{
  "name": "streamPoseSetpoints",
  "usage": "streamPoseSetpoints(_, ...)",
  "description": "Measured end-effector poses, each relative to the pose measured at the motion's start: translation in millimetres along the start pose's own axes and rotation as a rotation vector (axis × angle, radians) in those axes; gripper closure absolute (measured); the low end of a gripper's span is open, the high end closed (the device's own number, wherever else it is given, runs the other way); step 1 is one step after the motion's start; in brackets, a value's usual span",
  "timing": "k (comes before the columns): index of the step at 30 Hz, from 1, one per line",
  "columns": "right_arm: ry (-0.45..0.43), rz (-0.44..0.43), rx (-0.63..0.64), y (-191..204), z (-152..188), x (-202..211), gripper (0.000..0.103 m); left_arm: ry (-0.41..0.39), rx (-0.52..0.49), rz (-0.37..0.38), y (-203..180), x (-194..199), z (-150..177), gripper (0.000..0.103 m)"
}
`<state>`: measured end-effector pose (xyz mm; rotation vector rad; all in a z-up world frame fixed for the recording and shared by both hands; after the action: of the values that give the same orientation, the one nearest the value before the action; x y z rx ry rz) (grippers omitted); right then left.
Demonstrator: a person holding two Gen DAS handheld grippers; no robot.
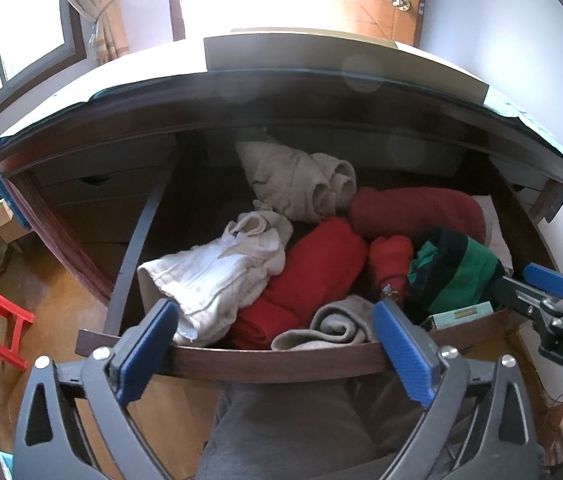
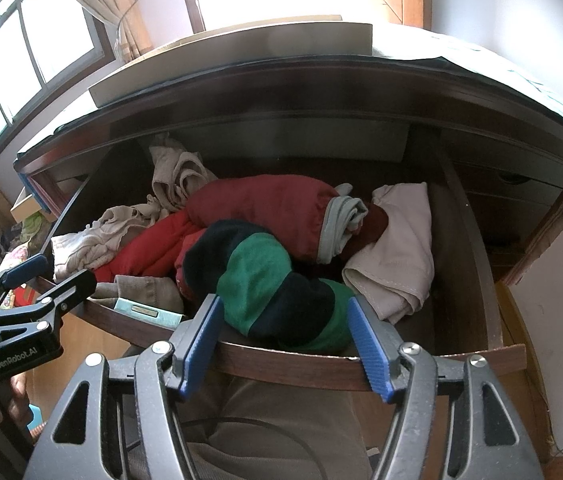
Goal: Take underwear out of drawer
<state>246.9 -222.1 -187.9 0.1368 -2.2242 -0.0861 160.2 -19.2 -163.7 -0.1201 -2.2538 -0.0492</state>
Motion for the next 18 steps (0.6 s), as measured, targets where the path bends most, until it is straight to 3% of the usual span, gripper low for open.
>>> streamPoseSetpoints(14,-0.003,0.000,0.000,-0.1,-0.6,0.0,0.036,0.000,0.002,-0.005,1.3,-1.0,-0.2,0.000)
streamPoseSetpoints(18,-0.007,-0.011,0.003,1.2,-1.9,-0.6,0.031,0.000,0.002,-0.003,1.0,-1.4,-0.5,0.000)
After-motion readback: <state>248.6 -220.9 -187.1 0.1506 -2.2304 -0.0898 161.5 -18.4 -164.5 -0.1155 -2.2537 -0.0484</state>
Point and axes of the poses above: each gripper's, at about its wrist camera, not at the fingertips, and x roughly against the way its jaws point, y to its left, z to its underside, the point moved 8 cm from there along -x, roughly the way its jaws point, and after that the axes turned 1 degree about -z, right-handed, at the moved point
